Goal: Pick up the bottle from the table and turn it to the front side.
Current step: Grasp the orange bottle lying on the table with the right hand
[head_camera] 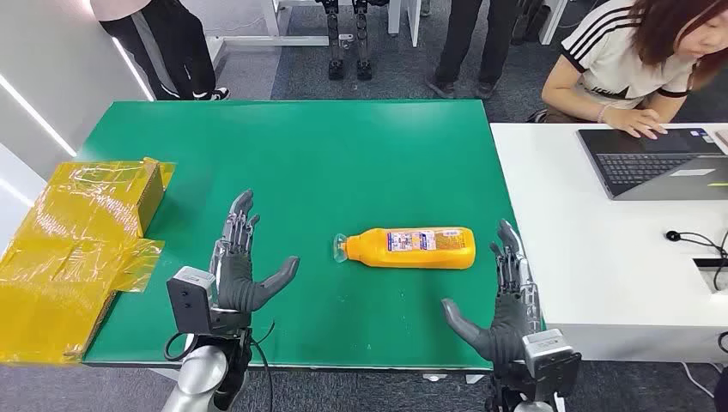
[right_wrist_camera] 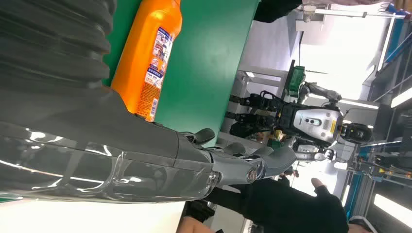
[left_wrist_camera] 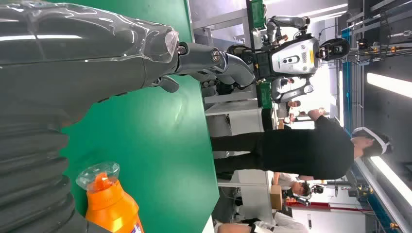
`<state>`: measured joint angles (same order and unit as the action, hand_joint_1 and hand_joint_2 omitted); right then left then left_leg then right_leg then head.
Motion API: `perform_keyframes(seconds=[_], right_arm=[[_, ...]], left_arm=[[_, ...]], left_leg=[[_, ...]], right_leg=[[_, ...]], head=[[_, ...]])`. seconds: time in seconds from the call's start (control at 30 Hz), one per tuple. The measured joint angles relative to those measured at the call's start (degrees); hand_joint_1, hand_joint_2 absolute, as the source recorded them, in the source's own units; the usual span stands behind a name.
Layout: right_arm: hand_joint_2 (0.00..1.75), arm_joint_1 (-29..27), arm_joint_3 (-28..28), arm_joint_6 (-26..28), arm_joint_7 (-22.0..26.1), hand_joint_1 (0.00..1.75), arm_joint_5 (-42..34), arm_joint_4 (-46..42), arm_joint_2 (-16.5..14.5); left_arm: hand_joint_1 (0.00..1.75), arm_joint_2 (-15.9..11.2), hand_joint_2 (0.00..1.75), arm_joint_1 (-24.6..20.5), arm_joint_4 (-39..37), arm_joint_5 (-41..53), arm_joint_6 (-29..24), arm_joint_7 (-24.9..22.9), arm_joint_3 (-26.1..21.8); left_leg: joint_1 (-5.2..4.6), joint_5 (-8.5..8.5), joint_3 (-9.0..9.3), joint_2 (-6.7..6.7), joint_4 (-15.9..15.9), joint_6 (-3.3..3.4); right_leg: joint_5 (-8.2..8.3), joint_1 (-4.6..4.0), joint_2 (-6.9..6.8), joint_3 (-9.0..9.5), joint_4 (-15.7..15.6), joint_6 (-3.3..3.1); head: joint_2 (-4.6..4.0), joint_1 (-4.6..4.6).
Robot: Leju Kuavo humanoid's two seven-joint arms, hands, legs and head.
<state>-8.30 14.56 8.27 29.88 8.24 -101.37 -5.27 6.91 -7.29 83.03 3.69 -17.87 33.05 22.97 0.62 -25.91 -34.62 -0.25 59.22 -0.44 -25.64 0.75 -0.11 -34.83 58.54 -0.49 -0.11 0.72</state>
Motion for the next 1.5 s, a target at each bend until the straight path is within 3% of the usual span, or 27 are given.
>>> perform_keyframes(seconds=[1.5], right_arm=[[1.75,0.29,0.28,0.89,0.03,0.0,-0.27,-0.31,0.02]], left_arm=[[0.0,-0.24,1.75,-0.06,0.0,-0.35,-0.25,0.52,-0.04]], left_leg=[[0.0,0.0,-0.01,0.0,0.0,0.0]], right_leg=[[0.0,0.0,0.0,0.0,0.0,0.0]], head=[[0.0,0.0]])
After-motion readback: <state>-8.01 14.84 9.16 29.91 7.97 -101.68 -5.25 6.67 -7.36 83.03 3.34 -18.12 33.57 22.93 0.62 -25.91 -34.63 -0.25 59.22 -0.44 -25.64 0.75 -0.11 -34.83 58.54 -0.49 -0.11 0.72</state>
